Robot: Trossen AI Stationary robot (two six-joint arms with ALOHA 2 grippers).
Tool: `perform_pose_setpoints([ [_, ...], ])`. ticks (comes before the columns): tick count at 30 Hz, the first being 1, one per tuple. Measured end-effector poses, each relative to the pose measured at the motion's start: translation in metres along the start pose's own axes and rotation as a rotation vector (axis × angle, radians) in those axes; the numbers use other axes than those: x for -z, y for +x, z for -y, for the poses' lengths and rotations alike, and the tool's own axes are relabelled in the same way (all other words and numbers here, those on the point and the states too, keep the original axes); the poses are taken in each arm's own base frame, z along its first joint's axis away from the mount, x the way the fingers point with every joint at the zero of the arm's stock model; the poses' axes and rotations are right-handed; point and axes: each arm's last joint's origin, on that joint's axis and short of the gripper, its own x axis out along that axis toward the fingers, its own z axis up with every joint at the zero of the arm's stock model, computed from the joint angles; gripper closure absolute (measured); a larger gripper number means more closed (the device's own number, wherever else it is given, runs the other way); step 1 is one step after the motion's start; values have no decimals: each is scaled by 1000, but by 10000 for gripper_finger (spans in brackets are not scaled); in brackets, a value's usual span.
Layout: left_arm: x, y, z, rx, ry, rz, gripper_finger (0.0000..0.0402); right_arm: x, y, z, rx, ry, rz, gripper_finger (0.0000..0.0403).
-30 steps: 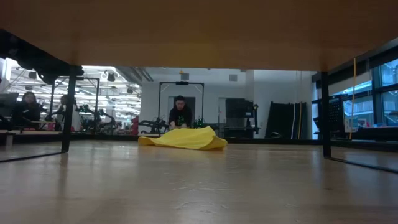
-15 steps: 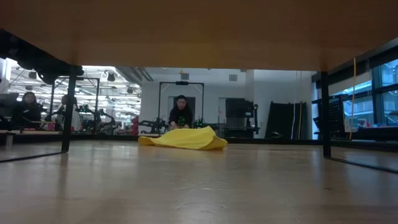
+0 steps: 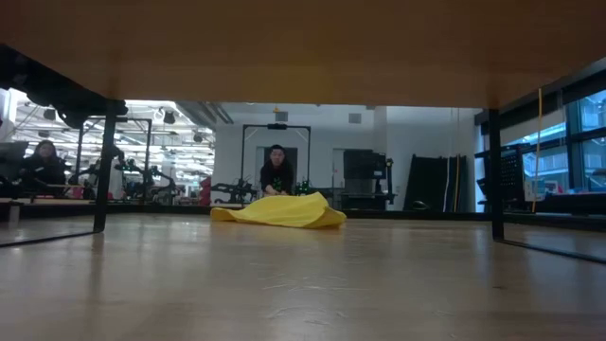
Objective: Stack small to large cups/mugs on shelf
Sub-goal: Put the blue glass on the shelf
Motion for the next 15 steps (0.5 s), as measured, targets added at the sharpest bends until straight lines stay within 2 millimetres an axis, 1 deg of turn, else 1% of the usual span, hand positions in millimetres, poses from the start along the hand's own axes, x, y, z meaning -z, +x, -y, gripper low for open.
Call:
perform_pose_setpoints([
  [6, 0, 0, 0, 0, 0, 0, 333, -4, -2, 2, 8, -3, 32, 373],
  [15, 0, 0, 0, 0, 0, 0, 333, -3, -3, 3, 12, 15, 25, 371],
])
